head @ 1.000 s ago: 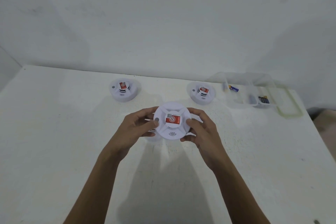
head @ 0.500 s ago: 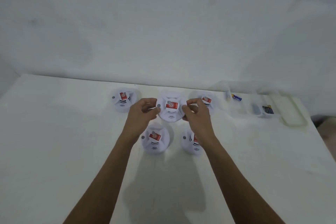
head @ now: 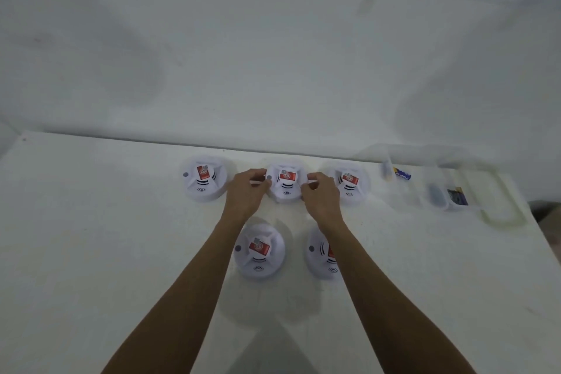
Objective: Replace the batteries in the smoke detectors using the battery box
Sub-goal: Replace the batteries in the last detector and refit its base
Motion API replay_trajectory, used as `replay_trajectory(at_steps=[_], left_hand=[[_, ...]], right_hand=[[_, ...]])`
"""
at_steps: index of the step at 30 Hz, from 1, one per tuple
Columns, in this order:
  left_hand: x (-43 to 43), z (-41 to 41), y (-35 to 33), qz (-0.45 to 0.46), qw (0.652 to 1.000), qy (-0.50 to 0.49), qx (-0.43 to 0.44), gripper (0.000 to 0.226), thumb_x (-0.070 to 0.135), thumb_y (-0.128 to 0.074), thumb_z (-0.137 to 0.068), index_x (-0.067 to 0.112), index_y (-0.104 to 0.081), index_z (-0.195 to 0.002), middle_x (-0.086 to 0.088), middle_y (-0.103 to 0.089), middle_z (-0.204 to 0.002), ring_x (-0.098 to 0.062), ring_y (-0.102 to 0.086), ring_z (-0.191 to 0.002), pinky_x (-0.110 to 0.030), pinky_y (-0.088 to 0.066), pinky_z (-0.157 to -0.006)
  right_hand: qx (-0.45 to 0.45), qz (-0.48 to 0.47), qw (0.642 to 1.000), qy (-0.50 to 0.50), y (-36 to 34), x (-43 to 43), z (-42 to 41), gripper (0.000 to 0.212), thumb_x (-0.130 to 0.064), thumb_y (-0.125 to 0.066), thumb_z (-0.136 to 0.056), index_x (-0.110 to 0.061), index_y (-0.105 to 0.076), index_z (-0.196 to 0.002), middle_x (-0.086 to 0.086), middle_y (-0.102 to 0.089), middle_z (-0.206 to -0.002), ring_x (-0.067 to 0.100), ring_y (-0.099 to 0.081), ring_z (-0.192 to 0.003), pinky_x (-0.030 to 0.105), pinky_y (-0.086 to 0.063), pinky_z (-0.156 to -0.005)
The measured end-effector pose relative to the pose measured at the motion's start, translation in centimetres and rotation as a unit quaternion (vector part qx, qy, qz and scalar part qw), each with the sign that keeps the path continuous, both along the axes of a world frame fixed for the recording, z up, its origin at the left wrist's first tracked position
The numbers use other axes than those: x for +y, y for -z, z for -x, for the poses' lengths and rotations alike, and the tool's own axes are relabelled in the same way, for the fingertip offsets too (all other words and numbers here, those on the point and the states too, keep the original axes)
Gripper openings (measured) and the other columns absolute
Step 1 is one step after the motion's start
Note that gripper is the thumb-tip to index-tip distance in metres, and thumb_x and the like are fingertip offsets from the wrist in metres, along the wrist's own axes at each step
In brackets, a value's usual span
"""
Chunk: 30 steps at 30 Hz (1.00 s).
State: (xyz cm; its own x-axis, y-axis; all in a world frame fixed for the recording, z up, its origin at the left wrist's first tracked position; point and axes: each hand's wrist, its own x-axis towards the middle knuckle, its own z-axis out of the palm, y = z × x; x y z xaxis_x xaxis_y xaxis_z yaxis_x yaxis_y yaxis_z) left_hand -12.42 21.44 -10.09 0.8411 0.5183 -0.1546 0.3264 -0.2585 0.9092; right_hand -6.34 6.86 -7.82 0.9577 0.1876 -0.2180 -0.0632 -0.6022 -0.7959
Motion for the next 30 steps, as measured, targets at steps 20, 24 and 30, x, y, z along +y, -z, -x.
replay_trajectory(at_steps=[20,24,30], left_hand=[[2.3,4.8,-1.5,-0.16,0.979,-0.079,-0.103,0.02,0.015,-0.056,-0.092,0.013,-0.067,-0.109,-0.002,-0.068,-0.108,-0.006,-0.059,-0.085,-0.004,-0.044,-0.068],[5.4,5.8,-0.9,-0.222,0.951,-0.2,-0.079,0.024,0.024,-0.054,-0.092,0.015,-0.065,-0.111,-0.008,-0.063,-0.114,-0.023,-0.055,-0.105,-0.02,-0.037,-0.083],[9.2,5.8,1.2,-0.12,0.973,-0.183,0.074,0.047,0.031,-0.045,-0.094,0.008,-0.046,-0.135,-0.022,-0.05,-0.132,-0.036,-0.048,-0.121,-0.042,-0.039,-0.103]], right_hand=[[-0.139,-0.01,0.986,-0.091,-1.8,5.7,2.2,0.026,-0.018,-0.051,-0.093,-0.012,-0.06,-0.116,0.006,-0.057,-0.114,0.019,-0.059,-0.097,0.023,-0.045,-0.084],[-0.064,-0.023,0.984,-0.163,-1.8,8.3,2.6,0.028,-0.018,-0.051,-0.094,-0.012,-0.06,-0.119,0.003,-0.063,-0.116,0.012,-0.061,-0.087,0.025,-0.049,-0.082],[0.041,0.034,0.974,-0.221,-0.7,11.2,3.3,0.018,-0.009,-0.047,-0.085,-0.003,-0.051,-0.069,0.02,-0.05,-0.073,0.027,-0.055,-0.069,0.032,-0.039,-0.061]])
